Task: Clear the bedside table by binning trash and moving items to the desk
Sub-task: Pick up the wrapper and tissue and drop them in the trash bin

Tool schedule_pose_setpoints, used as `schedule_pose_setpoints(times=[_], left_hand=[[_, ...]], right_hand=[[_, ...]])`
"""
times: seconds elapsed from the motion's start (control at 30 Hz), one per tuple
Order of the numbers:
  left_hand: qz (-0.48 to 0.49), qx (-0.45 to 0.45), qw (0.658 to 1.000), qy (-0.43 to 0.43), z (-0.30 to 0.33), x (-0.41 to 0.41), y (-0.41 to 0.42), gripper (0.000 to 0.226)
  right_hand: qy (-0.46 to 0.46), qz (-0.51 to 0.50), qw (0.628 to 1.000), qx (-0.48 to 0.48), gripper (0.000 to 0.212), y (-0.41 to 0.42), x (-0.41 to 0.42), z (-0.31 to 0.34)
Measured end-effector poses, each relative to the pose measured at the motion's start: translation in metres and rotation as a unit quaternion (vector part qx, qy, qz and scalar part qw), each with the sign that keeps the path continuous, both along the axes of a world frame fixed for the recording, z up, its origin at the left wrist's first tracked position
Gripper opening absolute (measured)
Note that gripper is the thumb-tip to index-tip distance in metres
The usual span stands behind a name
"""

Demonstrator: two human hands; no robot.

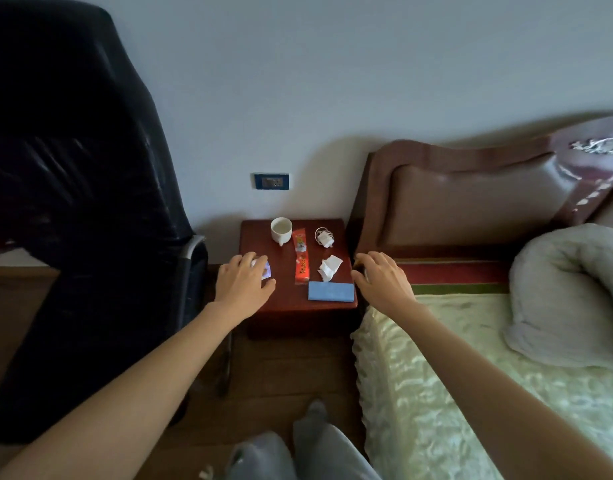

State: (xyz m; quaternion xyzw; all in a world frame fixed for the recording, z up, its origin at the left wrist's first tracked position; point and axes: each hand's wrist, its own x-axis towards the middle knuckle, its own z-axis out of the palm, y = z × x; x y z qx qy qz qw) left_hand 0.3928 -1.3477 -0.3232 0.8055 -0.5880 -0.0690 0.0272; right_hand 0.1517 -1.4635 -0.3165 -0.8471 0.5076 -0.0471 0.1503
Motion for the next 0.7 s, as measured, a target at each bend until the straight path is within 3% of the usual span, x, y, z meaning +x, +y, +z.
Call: schedule_pose_setpoints(times=[0.3, 0.7], left_hand=[[0.024, 0.075, 0.997, 0.027, -0.06, 0.002, -0.065, 0.054], [-0.01, 0.111, 0.991, 0.08, -0.141, 0.05, -0.168, 0.054]], right_hand=[[0.007, 0.024, 0.998, 0.052, 0.044, -0.065, 0.014, -0.052], [0.021, -0.057, 0.992, 0.112, 0.042, -0.127, 0.057, -0.137]])
